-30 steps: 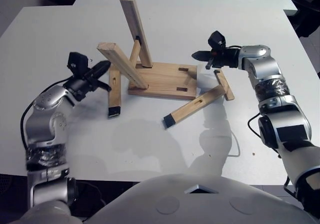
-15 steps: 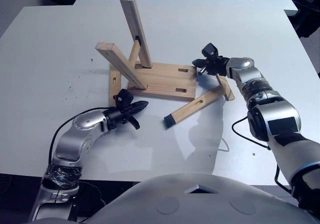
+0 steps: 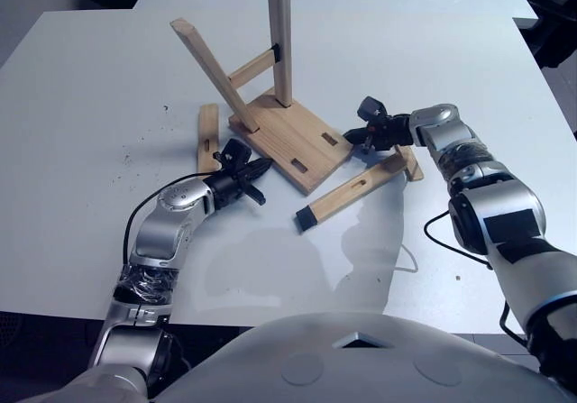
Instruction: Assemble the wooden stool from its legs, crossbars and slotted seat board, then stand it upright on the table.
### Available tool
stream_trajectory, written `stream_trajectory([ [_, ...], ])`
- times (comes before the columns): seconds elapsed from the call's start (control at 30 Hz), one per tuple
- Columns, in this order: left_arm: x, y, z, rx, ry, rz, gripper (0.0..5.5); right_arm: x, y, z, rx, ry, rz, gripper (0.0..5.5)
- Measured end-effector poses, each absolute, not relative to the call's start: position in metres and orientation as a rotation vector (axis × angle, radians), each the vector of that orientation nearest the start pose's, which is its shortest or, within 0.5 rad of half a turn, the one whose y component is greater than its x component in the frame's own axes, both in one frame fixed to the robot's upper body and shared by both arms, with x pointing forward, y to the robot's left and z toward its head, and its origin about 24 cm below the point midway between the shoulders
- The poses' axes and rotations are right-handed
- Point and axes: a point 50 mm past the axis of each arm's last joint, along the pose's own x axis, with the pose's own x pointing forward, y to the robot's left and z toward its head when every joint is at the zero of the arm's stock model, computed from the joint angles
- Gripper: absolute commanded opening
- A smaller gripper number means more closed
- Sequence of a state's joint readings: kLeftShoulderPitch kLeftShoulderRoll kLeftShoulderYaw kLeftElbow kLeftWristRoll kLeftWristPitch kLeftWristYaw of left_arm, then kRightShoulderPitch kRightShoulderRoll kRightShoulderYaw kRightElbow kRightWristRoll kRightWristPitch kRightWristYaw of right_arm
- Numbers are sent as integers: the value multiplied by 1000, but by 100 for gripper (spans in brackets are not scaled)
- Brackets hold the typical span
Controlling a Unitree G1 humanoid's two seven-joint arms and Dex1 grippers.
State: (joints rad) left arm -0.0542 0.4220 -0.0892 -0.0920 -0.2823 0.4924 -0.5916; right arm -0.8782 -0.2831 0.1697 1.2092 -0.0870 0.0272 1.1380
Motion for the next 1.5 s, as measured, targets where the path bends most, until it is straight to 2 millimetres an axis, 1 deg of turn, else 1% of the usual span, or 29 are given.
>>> stream_trajectory([
  [0.13,247,175,37,45,420,-661,0,344,-149,41,-211,619,1184,2],
  [0.2,248,176,37,43,418,-656,0,342,-148,46,-201,590,1220,2],
  [0.27,249,176,37,47,412,-649,0,335,-148,47,-202,592,1258,2],
  [0.53,255,182,35,59,398,-603,0,312,-136,44,-177,632,1361,2],
  [0.77,262,182,34,65,386,-595,0,305,-132,44,-150,643,1373,2],
  [0.93,262,182,33,58,382,-591,0,304,-132,43,-135,638,1355,2],
  [1.0,258,184,33,45,380,-583,0,307,-136,45,-124,619,1317,2],
  [1.03,256,184,34,34,377,-580,0,309,-138,50,-101,581,1297,2],
  [1.1,252,183,35,1,371,-577,0,313,-142,68,-92,492,1278,2],
  [1.13,251,188,38,-6,357,-549,0,313,-146,76,-102,459,1262,2],
  [1.17,251,195,43,-2,341,-515,0,313,-154,81,-117,438,1235,2],
  [1.23,248,217,59,6,285,-400,0,309,-179,92,-137,371,1111,2],
  [1.27,247,221,64,6,268,-368,0,308,-188,95,-151,350,1054,2],
  [1.33,245,224,75,6,219,-317,0,308,-201,100,-184,286,894,30],
  [1.37,246,224,82,-2,180,-273,0,307,-209,99,-215,262,760,44],
  [1.43,249,220,90,-31,127,-215,0,302,-216,91,-208,244,603,76],
  [1.5,255,213,102,-89,59,-146,0,282,-212,70,-154,258,482,103],
])
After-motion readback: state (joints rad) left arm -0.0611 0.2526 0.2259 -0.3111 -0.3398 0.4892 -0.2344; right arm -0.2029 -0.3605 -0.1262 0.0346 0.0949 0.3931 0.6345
